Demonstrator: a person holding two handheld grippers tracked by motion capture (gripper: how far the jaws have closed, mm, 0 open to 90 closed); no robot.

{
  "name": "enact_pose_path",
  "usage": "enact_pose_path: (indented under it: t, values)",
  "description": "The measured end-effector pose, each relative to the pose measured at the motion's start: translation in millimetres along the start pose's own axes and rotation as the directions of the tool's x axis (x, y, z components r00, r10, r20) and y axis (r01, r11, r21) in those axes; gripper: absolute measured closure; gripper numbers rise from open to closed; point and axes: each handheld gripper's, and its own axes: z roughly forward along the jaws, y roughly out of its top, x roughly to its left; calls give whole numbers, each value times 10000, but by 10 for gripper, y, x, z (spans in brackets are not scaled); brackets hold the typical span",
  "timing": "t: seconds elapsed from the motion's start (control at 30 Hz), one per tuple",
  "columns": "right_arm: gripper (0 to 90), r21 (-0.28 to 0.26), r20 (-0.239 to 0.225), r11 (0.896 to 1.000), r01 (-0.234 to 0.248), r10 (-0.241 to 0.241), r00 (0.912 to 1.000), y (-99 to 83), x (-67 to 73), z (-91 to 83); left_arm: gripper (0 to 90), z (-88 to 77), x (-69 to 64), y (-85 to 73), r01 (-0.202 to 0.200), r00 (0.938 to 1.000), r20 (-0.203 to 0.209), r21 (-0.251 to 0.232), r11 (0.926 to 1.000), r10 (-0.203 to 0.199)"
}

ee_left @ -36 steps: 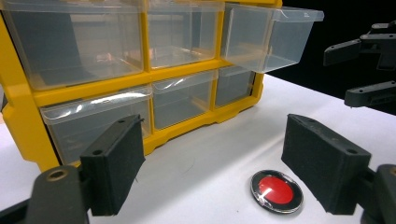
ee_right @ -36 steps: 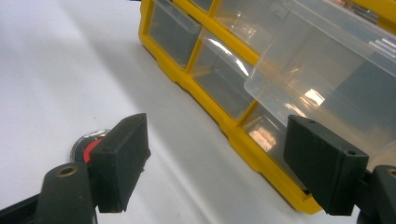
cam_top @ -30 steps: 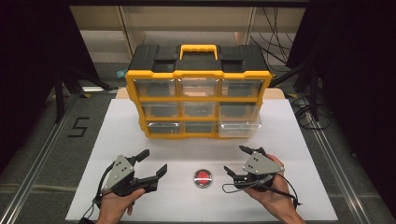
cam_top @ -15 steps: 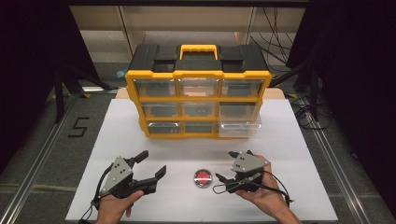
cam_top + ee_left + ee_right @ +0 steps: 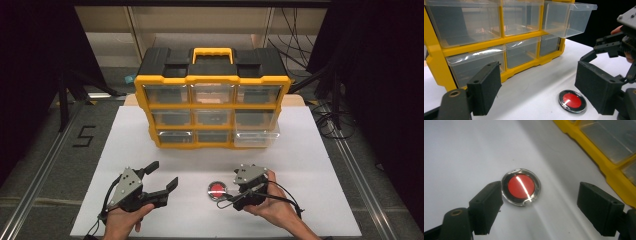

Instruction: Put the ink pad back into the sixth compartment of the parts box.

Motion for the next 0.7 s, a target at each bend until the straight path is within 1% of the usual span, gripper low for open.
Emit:
enact_pose_path:
  t: [0.07, 0.1, 0.13, 0.17, 0.2, 0.23, 0.27, 0.3, 0.4, 0.47, 0.53, 0.7]
  values:
    - [212, 160, -22, 9999, 31, -31, 10000, 22, 7, 55, 204, 1, 1, 0, 12, 10000, 4, -10, 10000, -12]
    - [209, 284, -176, 9996, 49, -44, 9998, 35, 1, 74, 204, 0, 2, 1, 15, 10000, 6, -15, 10000, -15]
    - [207, 266, -106, 9996, 18, -16, 9999, 43, 5, 105, 204, 1, 2, 1, 22, 10000, 7, -22, 10000, -22]
    - [206, 298, -189, 9995, 98, -93, 9998, 52, 2, 130, 204, 1, 3, 0, 19, 10000, 7, -19, 10000, -19]
    - [206, 472, -343, 9989, 69, -53, 9994, 62, 3, 144, 203, 2, 3, 0, 20, 10000, 5, -15, 10000, -20]
    - [205, 470, -318, 9988, 121, -106, 9994, 68, 10, 174, 204, 3, 3, 0, 17, 10000, 9, -9, 10000, -17]
    - [204, 549, -388, 9984, 107, -86, 9992, 77, 18, 195, 203, 3, 2, 1, 6, 10000, 11, -6, 10000, -6]
    - [202, 714, -515, 9974, 2, 35, 9987, 89, 27, 208, 204, 3, 1, 1, 9, 10000, 17, -10, 10000, -9]
    - [188, 945, -739, 9953, 223, -154, 9971, 104, 36, 270, 204, 2, 3, 0, 18, 10000, 10, -9, 10000, -18]
    - [181, 1087, -933, 9936, 293, -192, 9955, 112, 39, 303, 204, 1, 3, 0, 23, 10000, 8, -9, 10000, -23]
    - [172, 1176, -1025, 9917, 515, -395, 9939, 115, 27, 343, 204, 4, 3, 0, 25, 10000, 10, -10, 10000, -25]
    - [172, 1537, -1253, 9859, 657, -465, 9910, 127, 0, 423, 205, 11, 5, 1, -7, 10000, 28, 3, 10000, 7]
